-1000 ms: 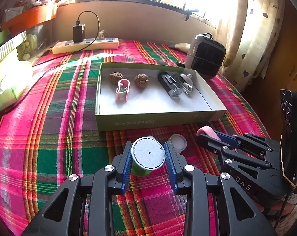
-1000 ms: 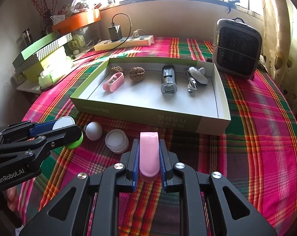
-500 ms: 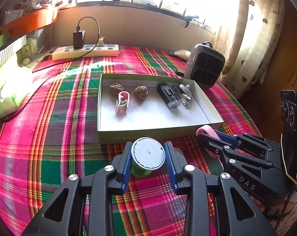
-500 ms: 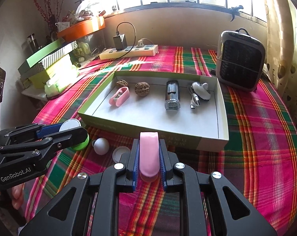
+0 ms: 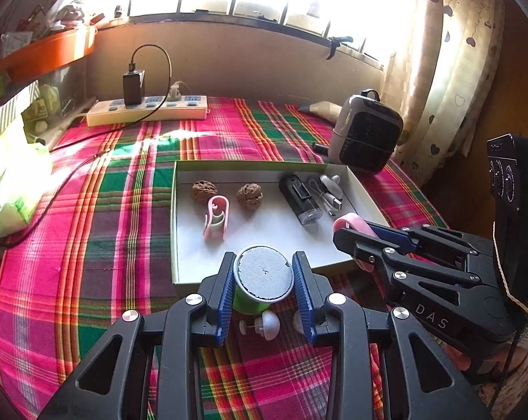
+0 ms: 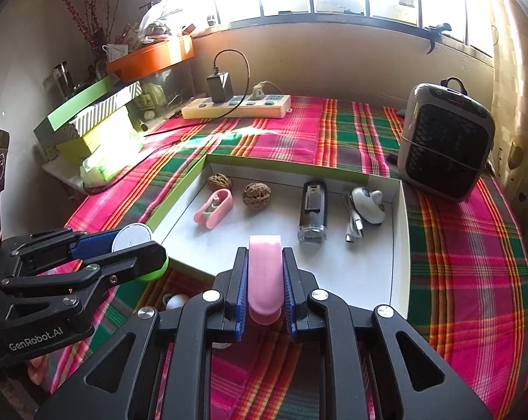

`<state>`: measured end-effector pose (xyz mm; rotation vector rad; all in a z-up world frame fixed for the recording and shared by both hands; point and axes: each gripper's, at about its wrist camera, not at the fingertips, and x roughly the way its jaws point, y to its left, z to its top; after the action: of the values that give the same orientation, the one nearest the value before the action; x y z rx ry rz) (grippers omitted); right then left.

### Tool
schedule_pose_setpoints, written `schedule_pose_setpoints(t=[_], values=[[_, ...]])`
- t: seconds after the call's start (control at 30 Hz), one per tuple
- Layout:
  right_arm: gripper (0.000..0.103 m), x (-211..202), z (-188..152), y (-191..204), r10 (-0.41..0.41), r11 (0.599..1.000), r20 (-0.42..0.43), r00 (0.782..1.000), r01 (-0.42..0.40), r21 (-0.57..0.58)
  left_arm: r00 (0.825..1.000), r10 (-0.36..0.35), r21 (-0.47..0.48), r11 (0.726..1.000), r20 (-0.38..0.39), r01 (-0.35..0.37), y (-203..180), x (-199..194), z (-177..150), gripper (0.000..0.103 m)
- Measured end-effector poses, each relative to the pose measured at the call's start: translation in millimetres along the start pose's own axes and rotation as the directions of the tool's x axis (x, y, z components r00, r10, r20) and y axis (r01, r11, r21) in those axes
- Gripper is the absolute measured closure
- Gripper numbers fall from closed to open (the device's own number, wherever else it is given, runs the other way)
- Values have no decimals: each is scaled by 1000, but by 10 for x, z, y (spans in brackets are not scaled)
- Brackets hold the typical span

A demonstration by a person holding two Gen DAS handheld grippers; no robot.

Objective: Organize objects
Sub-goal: 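Lift the pink item and green tape roll and carry both over the box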

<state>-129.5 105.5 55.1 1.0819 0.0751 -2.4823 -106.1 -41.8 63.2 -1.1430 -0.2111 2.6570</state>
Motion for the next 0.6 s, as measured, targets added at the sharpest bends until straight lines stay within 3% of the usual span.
schedule_pose_setpoints(t=[0.6], values=[[84, 314, 223, -119, -4, 1000, -36, 999, 4, 0, 1000, -4, -14, 1000, -26, 4, 79, 296, 163, 73]])
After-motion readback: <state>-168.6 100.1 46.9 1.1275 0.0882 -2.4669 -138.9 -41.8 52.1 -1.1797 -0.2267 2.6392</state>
